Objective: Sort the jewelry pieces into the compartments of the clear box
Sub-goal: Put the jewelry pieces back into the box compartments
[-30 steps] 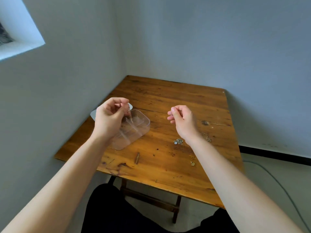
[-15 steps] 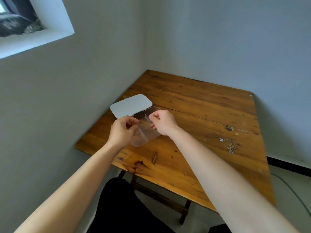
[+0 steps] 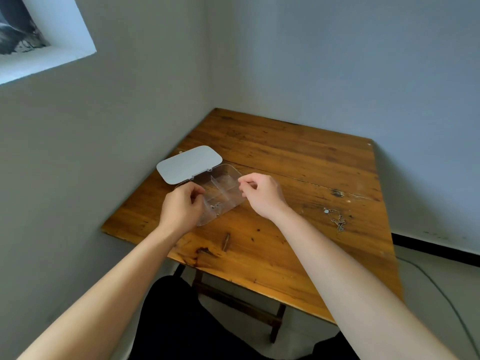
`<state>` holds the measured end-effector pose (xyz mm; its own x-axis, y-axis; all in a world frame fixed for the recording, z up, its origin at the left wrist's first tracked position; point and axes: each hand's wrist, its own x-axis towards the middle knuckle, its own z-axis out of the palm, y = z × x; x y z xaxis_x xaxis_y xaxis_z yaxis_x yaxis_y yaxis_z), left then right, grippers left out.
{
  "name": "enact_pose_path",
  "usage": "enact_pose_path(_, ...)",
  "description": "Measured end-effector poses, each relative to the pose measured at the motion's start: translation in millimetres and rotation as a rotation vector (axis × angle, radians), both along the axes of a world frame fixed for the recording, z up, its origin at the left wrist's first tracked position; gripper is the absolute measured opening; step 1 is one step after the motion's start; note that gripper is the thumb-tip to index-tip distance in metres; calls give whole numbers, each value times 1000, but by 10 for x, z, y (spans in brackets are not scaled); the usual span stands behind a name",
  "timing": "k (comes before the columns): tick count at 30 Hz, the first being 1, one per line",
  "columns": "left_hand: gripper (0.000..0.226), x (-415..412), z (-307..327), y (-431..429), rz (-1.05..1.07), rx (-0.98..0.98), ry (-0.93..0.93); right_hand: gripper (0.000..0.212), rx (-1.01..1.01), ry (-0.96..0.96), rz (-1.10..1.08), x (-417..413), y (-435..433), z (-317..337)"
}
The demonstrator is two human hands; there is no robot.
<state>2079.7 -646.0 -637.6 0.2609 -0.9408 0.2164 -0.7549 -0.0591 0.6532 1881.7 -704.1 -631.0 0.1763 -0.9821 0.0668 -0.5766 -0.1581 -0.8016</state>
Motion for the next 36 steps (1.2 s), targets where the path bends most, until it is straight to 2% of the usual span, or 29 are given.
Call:
enact_pose_path(3,16,-307,-30,21,-119,-117,-116,24,-39,21,-91,-403,143,-168)
enact_pose_path(6,19,-700,-84,21,-231,-161,-151,29,-54,144,-219,-863,262,-344)
enact_pose_path(9,28,-1089,-194,-18,-359,-81,-169,36,-36,267,-464,-1290,358,-483)
enact_pose_path(12,36,-1407,-333,-98,-452,66,-188,52,56,440,-662,-1638,418,-578)
enact_pose_path(15,45,-1653,-460,-199,-478,244,-218,67,181,529,-635,-1850,446,-654)
enact_pose_path(17,47,-1764,-531,-259,-459,291,-245,68,162,573,-566,-1903,448,-716)
enact_pose_path(20,50,-1830,-603,-297,-399,258,-251,60,46,600,-523,-1910,446,-762)
enact_pose_path(25,31,-1831,-701,-241,-312,81,-116,31,-89,311,-556,-1891,432,-800)
enact_pose_path(28,22,-1802,-700,-252,-298,59,-63,20,-119,269,-539,-1885,419,-814)
enact_pose_path(31,19,-1780,-667,-269,-290,78,-36,18,-134,276,-498,-1902,420,-814)
enact_pose_path(36,12,-1664,-609,-268,-323,135,23,29,-104,479,-386,-1884,417,-815)
